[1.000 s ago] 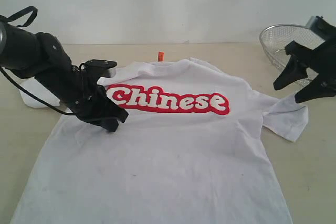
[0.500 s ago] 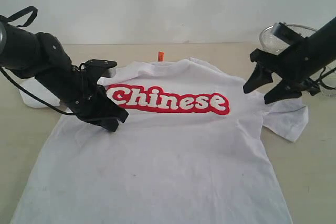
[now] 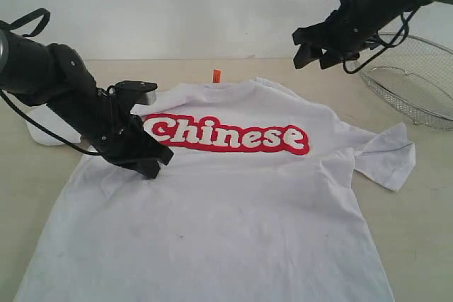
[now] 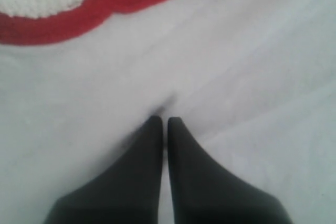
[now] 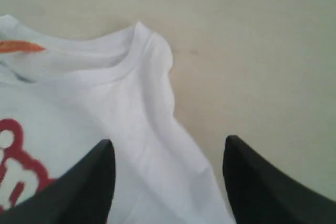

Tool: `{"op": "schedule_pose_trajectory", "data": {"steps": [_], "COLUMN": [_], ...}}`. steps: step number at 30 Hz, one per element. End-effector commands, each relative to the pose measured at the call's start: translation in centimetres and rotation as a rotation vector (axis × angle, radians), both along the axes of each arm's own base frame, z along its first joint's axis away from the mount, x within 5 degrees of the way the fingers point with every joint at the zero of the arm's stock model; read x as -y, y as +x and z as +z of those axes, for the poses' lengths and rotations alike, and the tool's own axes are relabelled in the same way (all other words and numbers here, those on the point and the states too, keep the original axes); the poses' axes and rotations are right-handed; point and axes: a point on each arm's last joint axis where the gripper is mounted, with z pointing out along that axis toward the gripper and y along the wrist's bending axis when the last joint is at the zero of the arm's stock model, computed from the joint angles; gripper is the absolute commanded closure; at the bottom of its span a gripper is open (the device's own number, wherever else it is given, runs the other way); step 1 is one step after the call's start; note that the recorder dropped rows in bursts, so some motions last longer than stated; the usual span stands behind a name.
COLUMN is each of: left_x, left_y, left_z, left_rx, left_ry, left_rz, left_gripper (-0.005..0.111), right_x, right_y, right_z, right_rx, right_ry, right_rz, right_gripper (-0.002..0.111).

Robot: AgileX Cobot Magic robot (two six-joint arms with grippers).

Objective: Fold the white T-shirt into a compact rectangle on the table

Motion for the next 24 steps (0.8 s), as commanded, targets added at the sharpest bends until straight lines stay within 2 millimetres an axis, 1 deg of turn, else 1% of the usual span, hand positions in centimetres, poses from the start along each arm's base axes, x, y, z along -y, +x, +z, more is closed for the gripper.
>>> {"op": "schedule_pose_trajectory", "data": {"steps": [1,3,5,10,19,24], "left_x": [0.2,0.2,0.3,0.3,0.3,0.3], "left_y": [-0.3,-0.4,-0.4,-0.5,-0.5,-0.5], "left_z": [-0.3,-0.3,-0.3,-0.3,-0.3,-0.3], "left_rx": [-0.041,-0.05,-0.056,-0.059,-0.066,-0.066], "left_ry": [-0.009,-0.012,-0.018,-0.022,-0.023,-0.023], "left_rz": [-0.005,-0.008,-0.003,-0.001,-0.004,-0.004], "left_gripper": [0.102,0.102,0.102,0.102,0.102,0.102], "right_x": [-0.2,-0.5,-0.8,-1.7,-1.5,-1.7], "right_y": [2.4,3.2,3.7,3.8,3.1,2.6], "right_z": [-2.1,-3.3,-4.2,-5.8,-6.4,-7.5], "right_rx": [-0.022,-0.034,-0.045,-0.076,-0.159,-0.223], "right_ry": [-0.067,-0.087,-0.098,-0.133,-0.202,-0.201], "right_rz": [0.007,0.008,0.013,0.049,0.093,0.143], "right_gripper": [0.054,0.054,0.054,0.054,0.055,0.067]}}
